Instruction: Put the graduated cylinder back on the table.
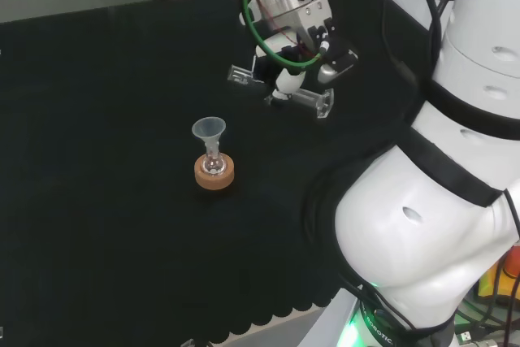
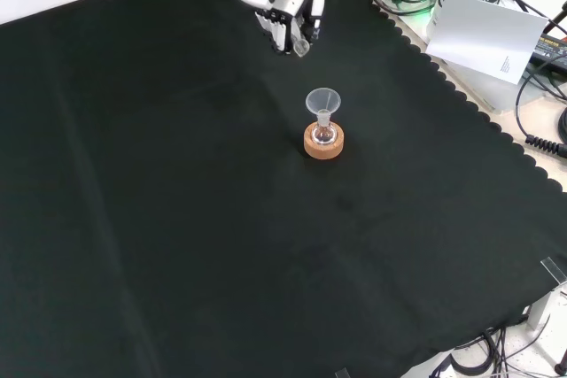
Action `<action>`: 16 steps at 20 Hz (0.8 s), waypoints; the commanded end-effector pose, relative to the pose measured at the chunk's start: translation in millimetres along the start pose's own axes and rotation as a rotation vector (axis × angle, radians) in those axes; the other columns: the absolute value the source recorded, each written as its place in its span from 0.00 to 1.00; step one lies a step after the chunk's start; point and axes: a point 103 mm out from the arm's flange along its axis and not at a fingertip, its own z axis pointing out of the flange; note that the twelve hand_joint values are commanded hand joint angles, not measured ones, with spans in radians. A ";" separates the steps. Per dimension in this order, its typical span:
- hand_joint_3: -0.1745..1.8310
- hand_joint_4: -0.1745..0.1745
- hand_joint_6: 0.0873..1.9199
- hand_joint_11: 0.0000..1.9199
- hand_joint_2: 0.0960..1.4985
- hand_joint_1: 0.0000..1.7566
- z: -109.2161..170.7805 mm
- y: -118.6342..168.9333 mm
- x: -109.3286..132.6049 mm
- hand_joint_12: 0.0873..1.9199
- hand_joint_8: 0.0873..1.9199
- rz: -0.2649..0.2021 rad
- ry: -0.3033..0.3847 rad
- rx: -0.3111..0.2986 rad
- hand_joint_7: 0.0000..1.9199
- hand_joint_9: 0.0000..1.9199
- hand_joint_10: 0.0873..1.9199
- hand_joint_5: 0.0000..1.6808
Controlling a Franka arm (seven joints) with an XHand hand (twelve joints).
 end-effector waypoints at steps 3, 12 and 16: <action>0.08 0.10 0.53 0.70 0.74 0.64 22.4 39.0 7.4 0.32 0.15 -0.160 0.218 -0.217 0.63 0.76 0.00 0.57; 0.08 0.09 0.53 0.70 0.74 0.65 17.0 87.7 -4.0 0.32 0.15 -0.208 0.303 -0.302 0.64 0.76 0.00 0.57; 0.08 0.09 0.53 0.71 0.74 0.65 13.4 105.8 -8.7 0.32 0.15 -0.220 0.327 -0.351 0.64 0.76 0.00 0.57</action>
